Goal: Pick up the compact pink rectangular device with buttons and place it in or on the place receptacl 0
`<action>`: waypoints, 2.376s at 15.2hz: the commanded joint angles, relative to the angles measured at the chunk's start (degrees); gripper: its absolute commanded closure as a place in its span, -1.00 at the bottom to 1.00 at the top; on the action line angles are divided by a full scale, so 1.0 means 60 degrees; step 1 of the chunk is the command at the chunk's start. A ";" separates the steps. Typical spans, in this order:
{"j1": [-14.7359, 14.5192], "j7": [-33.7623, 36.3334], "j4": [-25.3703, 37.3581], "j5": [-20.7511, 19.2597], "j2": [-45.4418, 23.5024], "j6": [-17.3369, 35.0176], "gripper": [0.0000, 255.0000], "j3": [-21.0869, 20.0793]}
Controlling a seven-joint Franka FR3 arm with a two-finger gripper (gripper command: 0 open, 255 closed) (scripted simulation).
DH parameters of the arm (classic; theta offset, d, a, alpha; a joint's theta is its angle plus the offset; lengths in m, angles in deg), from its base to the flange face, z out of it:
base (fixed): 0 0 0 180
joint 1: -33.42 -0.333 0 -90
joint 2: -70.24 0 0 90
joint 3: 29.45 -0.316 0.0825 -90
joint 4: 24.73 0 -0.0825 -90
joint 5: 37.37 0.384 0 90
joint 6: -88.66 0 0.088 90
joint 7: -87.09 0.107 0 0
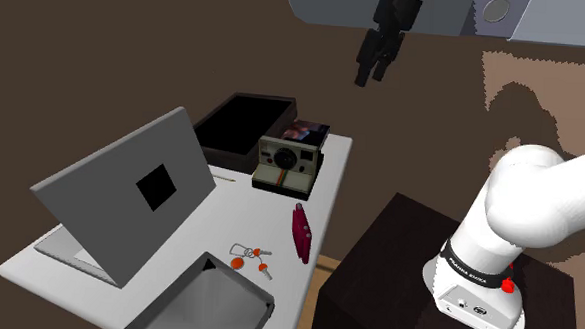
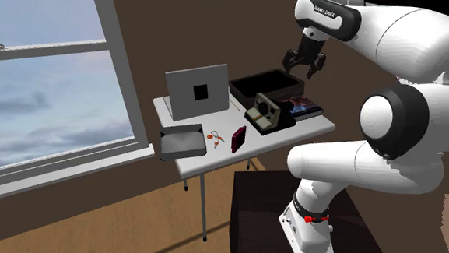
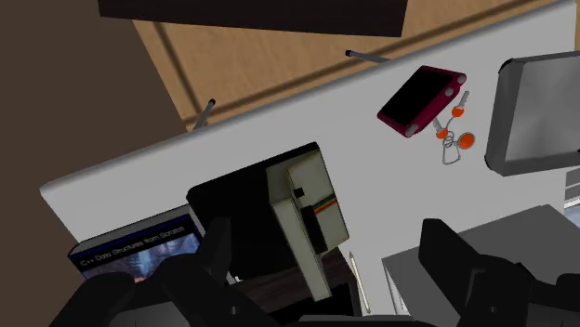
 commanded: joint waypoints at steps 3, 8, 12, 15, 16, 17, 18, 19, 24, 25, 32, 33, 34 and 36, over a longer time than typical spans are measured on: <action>-0.0076 0.0369 -0.0517 0.0162 0.0124 0.0329 -1.00 -0.0349; -0.0339 0.1305 -0.1642 0.0644 0.0230 0.1195 -1.00 -0.1264; -0.0608 0.2067 -0.2360 0.1098 0.0069 0.1956 -1.00 -0.2051; -0.0829 0.2649 -0.2782 0.1457 -0.0219 0.2581 -1.00 -0.2669; -0.0901 0.2844 -0.2898 0.1579 -0.0349 0.2800 -1.00 -0.2882; -0.0971 0.3041 -0.3003 0.1700 -0.0498 0.3025 -1.00 -0.3098; -0.1039 0.3238 -0.3095 0.1819 -0.0664 0.3256 -1.00 -0.3317; -0.1103 0.3436 -0.3174 0.1934 -0.0848 0.3493 -1.00 -0.3539; -0.1334 0.4465 -0.3373 0.2411 -0.2042 0.4758 -1.00 -0.4688; -0.1354 0.4683 -0.3373 0.2473 -0.2334 0.5025 -1.00 -0.4926; -0.1291 0.5299 -0.3537 0.2547 -0.3591 0.6380 -1.00 -0.5730; -0.1271 0.5316 -0.3586 0.2540 -0.3720 0.6556 -1.00 -0.5784; -0.1248 0.5335 -0.3633 0.2529 -0.3853 0.6734 -1.00 -0.5838; -0.1208 0.5371 -0.3702 0.2502 -0.4072 0.7018 -1.00 -0.5925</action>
